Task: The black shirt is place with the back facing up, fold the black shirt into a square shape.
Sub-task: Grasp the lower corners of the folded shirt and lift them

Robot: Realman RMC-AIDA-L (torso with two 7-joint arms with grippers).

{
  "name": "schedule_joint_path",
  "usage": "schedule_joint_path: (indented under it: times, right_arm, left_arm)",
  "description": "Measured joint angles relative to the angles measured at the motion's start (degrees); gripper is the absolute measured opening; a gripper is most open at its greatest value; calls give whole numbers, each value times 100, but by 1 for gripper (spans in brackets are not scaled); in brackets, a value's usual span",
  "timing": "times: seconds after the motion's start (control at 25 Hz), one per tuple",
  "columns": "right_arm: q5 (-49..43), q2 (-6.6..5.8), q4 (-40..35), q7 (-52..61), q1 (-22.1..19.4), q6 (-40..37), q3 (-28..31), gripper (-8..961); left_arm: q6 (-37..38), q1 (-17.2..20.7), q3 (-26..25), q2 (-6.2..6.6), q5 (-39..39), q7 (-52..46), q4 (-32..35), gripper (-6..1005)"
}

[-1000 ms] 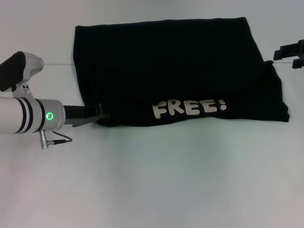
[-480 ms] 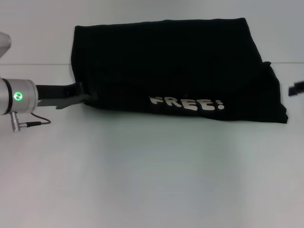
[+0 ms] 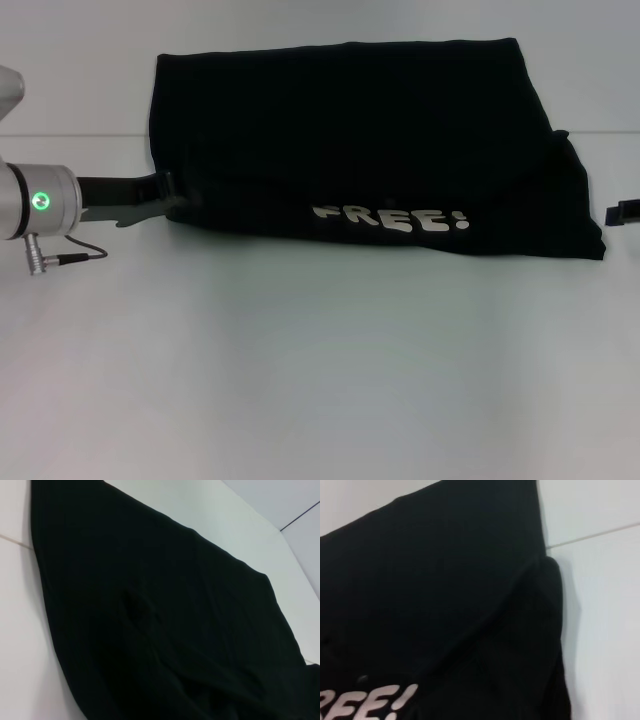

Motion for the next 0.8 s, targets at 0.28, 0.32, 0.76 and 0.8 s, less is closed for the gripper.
schedule_joint_path:
  times: [0.28, 0.32, 0.76, 0.8]
  right_arm:
    - [-10, 136, 520, -109, 168, 747, -15, 720]
    - [-11, 165, 534, -110, 185, 808, -17, 719]
    - [-68, 228, 679, -67, 251, 1090, -50, 493]
    - [-72, 236, 731, -76, 256, 1156, -63, 472]
  left_arm:
    - [-68, 12, 4, -33, -28, 0, -1, 3]
    - [-73, 13, 3, -33, -31, 0, -1, 3]
    - [-113, 46, -30, -35, -54, -3, -7, 3]
    - [-117, 46, -31, -39, -56, -3, -8, 3]
